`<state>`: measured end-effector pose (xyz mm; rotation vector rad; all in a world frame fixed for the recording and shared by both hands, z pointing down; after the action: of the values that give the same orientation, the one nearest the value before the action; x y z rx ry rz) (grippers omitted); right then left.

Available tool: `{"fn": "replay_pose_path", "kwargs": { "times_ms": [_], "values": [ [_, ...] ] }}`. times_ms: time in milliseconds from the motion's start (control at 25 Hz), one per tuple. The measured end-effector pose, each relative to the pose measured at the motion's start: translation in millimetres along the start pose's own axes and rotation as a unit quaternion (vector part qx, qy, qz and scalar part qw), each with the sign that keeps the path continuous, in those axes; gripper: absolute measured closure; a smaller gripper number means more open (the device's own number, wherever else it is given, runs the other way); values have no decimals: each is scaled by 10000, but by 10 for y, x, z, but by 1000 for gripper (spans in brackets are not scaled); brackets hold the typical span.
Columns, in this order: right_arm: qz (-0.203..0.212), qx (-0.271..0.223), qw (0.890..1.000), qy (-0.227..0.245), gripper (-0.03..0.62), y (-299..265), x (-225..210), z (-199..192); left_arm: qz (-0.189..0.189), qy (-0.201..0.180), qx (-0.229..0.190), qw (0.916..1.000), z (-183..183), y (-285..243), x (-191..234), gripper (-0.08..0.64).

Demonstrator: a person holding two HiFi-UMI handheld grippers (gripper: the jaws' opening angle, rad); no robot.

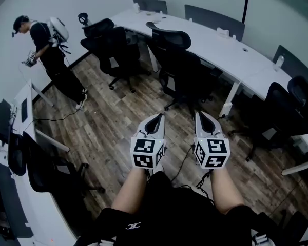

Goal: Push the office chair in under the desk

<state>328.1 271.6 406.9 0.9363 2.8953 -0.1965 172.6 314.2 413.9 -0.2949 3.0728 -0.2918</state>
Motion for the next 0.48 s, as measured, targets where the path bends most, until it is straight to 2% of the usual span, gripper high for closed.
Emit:
{"fn": "replay_pose_path", "kwargs": {
  "times_ms": [280, 480],
  "values": [
    [15, 57, 10000, 53, 583, -419, 39, -28, 5, 35, 40, 10000, -56, -263, 351, 552],
    [-24, 80, 9997, 228, 583, -931, 94, 33, -11, 31, 16, 10000, 7, -580, 806, 552]
  ]
}}
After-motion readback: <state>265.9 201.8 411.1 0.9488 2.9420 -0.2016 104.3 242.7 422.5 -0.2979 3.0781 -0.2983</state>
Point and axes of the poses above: the fingertips, and each gripper's own axes: y backward along the fingers, x to its left, z out of its top, the point moved 4 cm from there along y, backward along the fingers, and after that the axes turned 2 degrees about -y, right-handed, at the moved point
